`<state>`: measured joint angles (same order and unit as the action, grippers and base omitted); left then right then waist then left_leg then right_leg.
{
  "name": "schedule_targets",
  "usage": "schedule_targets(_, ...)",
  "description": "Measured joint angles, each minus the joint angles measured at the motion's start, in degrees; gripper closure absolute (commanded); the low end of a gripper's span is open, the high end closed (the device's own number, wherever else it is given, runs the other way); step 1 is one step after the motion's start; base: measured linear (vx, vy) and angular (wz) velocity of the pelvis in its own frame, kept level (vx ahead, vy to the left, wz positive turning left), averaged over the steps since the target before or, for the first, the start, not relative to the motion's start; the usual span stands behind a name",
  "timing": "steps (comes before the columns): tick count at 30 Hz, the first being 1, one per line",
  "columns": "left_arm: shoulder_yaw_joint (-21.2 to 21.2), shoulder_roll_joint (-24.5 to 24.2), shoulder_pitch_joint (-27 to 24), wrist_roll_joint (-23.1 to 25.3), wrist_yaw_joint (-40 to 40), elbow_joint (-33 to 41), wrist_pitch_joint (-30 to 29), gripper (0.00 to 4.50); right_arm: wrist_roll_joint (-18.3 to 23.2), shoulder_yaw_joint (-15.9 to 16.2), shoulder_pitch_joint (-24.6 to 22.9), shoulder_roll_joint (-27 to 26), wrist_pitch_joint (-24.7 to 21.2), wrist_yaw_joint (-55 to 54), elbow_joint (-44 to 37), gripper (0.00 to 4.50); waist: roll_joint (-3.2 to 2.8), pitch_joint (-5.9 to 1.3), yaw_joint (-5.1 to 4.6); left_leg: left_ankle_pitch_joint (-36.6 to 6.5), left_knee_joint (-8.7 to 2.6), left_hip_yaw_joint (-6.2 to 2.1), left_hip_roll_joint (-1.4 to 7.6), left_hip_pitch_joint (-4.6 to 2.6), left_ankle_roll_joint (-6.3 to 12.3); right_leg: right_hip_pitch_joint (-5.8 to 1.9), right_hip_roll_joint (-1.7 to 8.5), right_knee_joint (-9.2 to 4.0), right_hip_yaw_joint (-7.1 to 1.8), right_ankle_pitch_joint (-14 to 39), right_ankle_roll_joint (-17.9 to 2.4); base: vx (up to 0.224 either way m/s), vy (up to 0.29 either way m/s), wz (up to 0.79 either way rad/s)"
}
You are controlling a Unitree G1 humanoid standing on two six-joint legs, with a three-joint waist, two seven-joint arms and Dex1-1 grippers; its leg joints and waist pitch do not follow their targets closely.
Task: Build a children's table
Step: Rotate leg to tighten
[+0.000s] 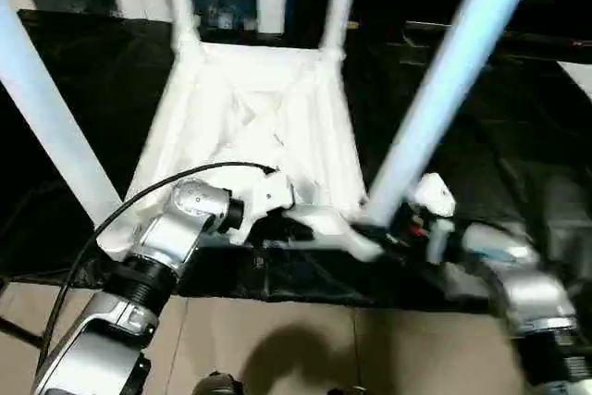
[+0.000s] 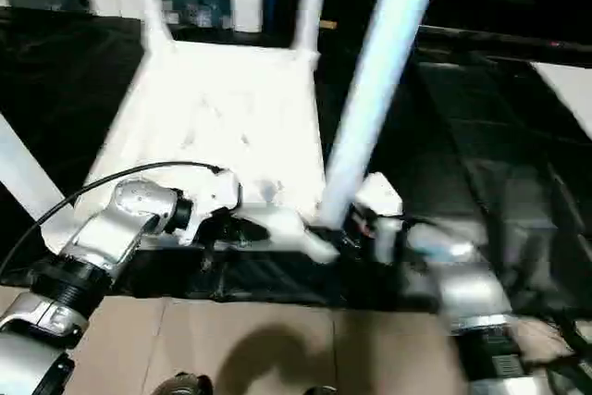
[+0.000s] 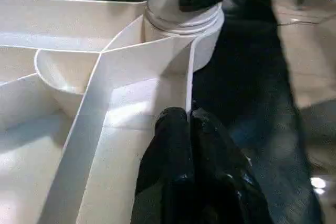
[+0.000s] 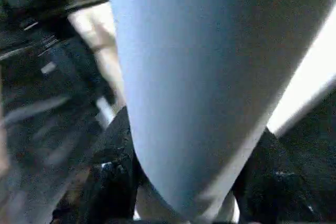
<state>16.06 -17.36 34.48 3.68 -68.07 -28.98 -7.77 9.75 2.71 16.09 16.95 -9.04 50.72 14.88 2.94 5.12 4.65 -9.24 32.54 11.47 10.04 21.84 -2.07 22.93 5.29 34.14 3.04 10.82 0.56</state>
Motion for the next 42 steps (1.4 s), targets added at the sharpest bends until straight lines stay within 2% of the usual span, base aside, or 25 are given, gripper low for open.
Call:
schedule_targets(5, -1.09, 3.57, -0.98, 1.86, 7.95, 3.25, -4.82, 4.5, -1.59, -2.89, -0.44, -5.82, -0.35, -12.95, -0.31, 2.58, 0.04, 0.73, -1.26, 0.0, -0.59, -0.23, -0.12, 0.09, 0.0, -0.06, 0.05, -1.48, 0.37, 0.04, 0.04, -0.01, 0.003, -0.02)
schedule_targets(7, -1.15, 5.48, -1.82, 2.76, 11.05, 4.88, -6.46, 4.5, -2.82, -3.8, -0.26, -8.06, -0.56, -18.29, -0.65, 2.58, -0.14, 1.2, -1.6, -0.01, -0.76, -0.3, -0.14, 0.1, 0.0, -0.14, 0.05, -2.24, 0.53, 0.05, 0.03, 0.0, 0.0, 0.0)
schedule_targets(12, -1.51, 9.47, -4.56, 4.63, 17.91, 9.5, -10.49, 4.5, -5.99, -5.57, 0.38, -14.34, -0.89, -30.88, -0.79, 2.58, -0.6, 1.77, -2.68, -0.02, -0.94, -0.5, -0.31, 0.04, 0.01, -0.05, 0.1, -3.48, 0.68, 0.08, 0.04, 0.0, 0.0, 0.0)
schedule_targets(14, -1.31, 10.0, -5.05, 4.92, 18.67, 10.52, -11.18, 4.5, -6.2, -5.57, 0.32, -14.49, -0.89, -31.84, -1.16, 2.58, -0.84, 2.03, -2.79, -0.04, -0.99, -0.63, -0.42, -0.05, 0.03, -0.13, 0.1, -3.85, 0.69, 0.09, 0.06, 0.0, 0.0, 0.0)
schedule_targets(15, -1.24, 10.0, -5.11, 4.95, 18.74, 10.84, -11.22, 4.5, -6.33, -5.57, 0.32, -14.51, -0.89, -31.93, -1.33, 2.03, -0.95, 2.2, -2.8, -0.04, -1.08, -0.88, -0.59, -0.05, 0.03, -0.17, 0.1, -4.1, 0.71, 0.1, 0.07, 0.0, 0.0, 0.0)
schedule_targets(16, -1.24, 10.0, -5.22, 5.01, 18.75, 11.16, -11.23, 4.5, -6.34, -5.57, 0.28, -14.53, -0.89, -31.93, -1.59, 1.89, -1.0, 2.29, -2.79, -0.04, -1.17, -1.04, -0.73, -0.04, 0.03, -0.17, 0.11, -4.2, 0.69, 0.14, 0.1, 0.0, 0.0, 0.0)
schedule_targets(20, -1.06, 9.92, -5.48, 5.07, 18.45, 12.4, -11.58, 4.5, -6.06, -5.56, -0.82, -14.84, -1.64, -31.75, -3.91, 1.77, -1.16, 2.64, -2.75, -0.04, -1.24, -1.21, -0.96, -0.04, 0.03, -0.13, 0.12, -4.21, 0.52, 0.19, 0.13, 0.0, 0.0, 0.0)
schedule_targets(21, -1.0, 9.64, -5.48, 5.06, 18.09, 12.62, -11.48, 4.5, -5.91, -5.55, -0.97, -14.32, -2.07, -30.8, -4.53, 1.46, -1.16, 2.69, -2.73, -0.04, -1.26, -1.21, -0.96, -0.04, 0.03, -0.11, 0.12, -4.21, 0.52, 0.19, 0.13, 0.0, 0.0, 0.0)
schedule_targets(24, -0.41, 8.91, -5.41, 5.03, 16.92, 13.21, -11.03, 4.5, -5.72, -4.59, -1.48, -11.86, -3.15, -27.31, -5.97, 1.27, -1.22, 2.84, -2.66, -0.04, -1.36, -1.21, -0.97, -0.03, 0.03, -0.1, 0.12, -4.19, 0.48, 0.19, 0.12, 0.0, 0.0, 0.0)
schedule_targets(28, 0.31, 6.59, -4.73, 4.11, 13.34, 13.36, -9.13, 4.5, -4.52, -3.14, -1.82, -6.2, -4.5, -19.55, -7.94, 1.27, -1.36, 2.86, -2.48, -0.02, -1.65, -1.1, -0.99, 0.17, 0.03, -0.11, 0.11, -3.95, 0.41, -0.06, -0.19, 0.013, -0.005, 0.0)
schedule_targets(31, 0.56, 5.5, -4.5, 3.04, 10.81, 13.21, -8.63, 4.5, -3.2, -2.89, -2.12, -3.41, -4.7, -15.1, -8.26, 1.27, -1.29, 2.73, -2.1, 0.01, -1.4, -0.79, -0.95, 0.04, 0.05, 0.04, 0.11, -3.15, 0.06, -1.63, -1.02, 0.017, -0.017, 0.03)
schedule_targets(34, 0.88, 4.64, -4.05, 2.07, 8.67, 13.16, -8.84, 4.5, -2.43, -2.61, -2.48, -0.2, -4.89, -10.1, -8.96, 1.27, -1.47, 2.58, -1.37, 0.01, -1.39, -0.1, -0.39, -0.12, 0.02, 0.2, 0.0, -2.34, -0.09, -1.95, -0.96, 0.06, -0.063, 0.11)
schedule_targets(36, 1.07, 3.85, -4.03, 1.65, 7.92, 13.64, -9.83, 4.5, -1.98, -2.57, -2.6, 1.0, -5.1, -8.25, -9.21, 1.27, -1.61, 2.4, -0.97, 0.01, -1.4, 0.02, -0.1, -0.19, 0.0, 0.23, -0.11, -1.86, -0.03, -1.7, -0.57, 0.058, -0.061, 0.07)
schedule_targets(37, 1.16, 3.74, -3.96, 1.63, 7.69, 13.97, -10.65, 4.06, -1.55, -2.33, -2.59, 1.77, -5.24, -7.3, -9.26, 1.17, -1.69, 2.28, -0.84, 0.02, -1.41, 0.02, -0.02, -0.19, 0.0, 0.24, -0.14, -1.76, 0.05, -1.59, -0.5, 0.052, -0.05, 0.07)
schedule_targets(39, 1.88, 2.57, -3.31, 1.89, 7.31, 14.03, -11.85, 3.95, -0.78, -1.99, -2.56, 2.73, -5.38, -5.2, -9.28, 1.17, -1.77, 2.09, -0.75, 0.03, -1.35, 0.02, 0.1, -0.23, 0.0, 0.32, -0.21, -1.37, 0.15, -1.26, -0.61, 0.0, 0.0, 0.0)
schedule_targets(42, 2.03, 2.3, -3.17, 2.24, 7.5, 13.98, -13.14, 3.77, -0.53, -1.16, -2.5, 3.01, -5.11, -3.94, -9.2, 1.17, -1.92, 1.9, -1.12, 0.04, -0.96, -0.02, 0.19, -0.24, 0.02, 0.34, -0.24, -0.95, 0.14, -0.9, -0.62, 0.0, 0.0, 0.0)
